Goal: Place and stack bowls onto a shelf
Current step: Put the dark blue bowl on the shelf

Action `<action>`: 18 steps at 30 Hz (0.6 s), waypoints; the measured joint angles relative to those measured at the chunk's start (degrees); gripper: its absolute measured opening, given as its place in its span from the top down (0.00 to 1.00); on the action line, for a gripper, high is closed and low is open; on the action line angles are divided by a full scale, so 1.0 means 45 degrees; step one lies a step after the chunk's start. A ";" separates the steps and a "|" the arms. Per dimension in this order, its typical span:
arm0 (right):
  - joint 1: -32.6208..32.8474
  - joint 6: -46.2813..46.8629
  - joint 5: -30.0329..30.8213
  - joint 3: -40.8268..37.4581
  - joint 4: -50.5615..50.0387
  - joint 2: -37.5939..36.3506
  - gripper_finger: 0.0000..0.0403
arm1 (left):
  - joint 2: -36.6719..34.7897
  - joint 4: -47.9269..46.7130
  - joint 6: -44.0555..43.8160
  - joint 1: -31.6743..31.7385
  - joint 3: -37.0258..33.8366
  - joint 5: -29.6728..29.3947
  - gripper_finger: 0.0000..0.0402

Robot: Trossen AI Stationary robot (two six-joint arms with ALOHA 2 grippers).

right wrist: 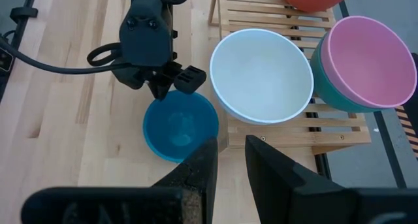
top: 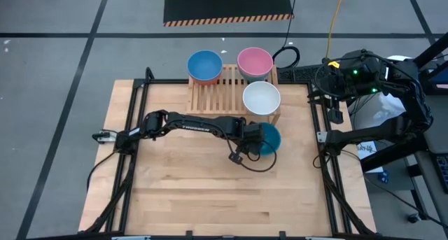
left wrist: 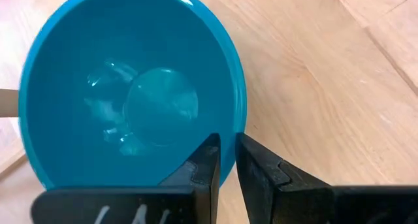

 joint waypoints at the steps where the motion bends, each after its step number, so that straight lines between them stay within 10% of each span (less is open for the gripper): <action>1: 0.0000 0.0006 0.0000 0.0000 0.0000 0.0000 0.81 | 0.0000 -0.0017 -0.0012 -0.0024 0.0000 -0.0011 0.86; 18: 0.0000 0.0026 0.0000 0.0005 0.0000 0.0000 0.81 | -0.0146 -0.0802 0.0279 -0.0772 0.0223 -0.0604 0.96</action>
